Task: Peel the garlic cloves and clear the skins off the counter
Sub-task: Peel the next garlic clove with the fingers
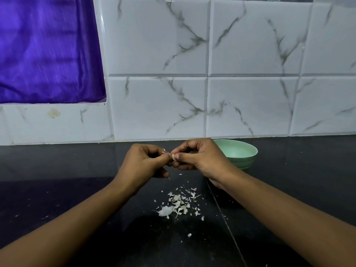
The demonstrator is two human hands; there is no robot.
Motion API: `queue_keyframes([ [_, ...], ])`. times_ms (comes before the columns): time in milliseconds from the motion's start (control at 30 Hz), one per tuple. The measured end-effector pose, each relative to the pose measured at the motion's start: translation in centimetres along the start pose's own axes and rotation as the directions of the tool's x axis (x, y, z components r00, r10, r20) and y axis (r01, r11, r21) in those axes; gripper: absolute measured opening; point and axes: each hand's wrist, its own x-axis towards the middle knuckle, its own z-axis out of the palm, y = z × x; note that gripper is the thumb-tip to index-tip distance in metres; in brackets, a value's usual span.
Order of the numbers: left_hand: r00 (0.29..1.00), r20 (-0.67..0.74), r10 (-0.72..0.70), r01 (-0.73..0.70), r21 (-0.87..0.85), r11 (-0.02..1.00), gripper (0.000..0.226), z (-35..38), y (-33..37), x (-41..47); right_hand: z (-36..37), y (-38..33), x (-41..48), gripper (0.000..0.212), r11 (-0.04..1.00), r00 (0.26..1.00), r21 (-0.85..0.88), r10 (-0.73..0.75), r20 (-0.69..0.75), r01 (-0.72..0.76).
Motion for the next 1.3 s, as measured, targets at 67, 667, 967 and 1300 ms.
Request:
queue_keyframes([
  [67,1.000,-0.019,-0.006,0.005,-0.014,1.000,0.015,0.10,0.00,-0.05,0.04,-0.04,-0.07,0.006,0.999,1.000,0.037,0.008,0.016,-0.008],
  [667,0.995,0.043,-0.091,0.097,-0.205,0.974,0.014,0.35,0.16,-0.10,-0.37,-0.14,0.20,0.009,0.969,0.992,0.216,0.107,0.069,-0.119],
  [967,0.995,0.076,-0.058,0.067,-0.120,0.990,0.014,0.35,-0.31,0.01,-0.70,0.05,0.33,0.011,0.929,0.967,0.282,0.202,0.155,-0.240],
  [1300,0.984,-0.015,0.179,-0.166,0.305,0.938,0.014,0.68,-0.27,-0.28,-0.60,-0.02,0.35,0.006,0.944,0.972,0.236,0.216,0.091,-0.232],
])
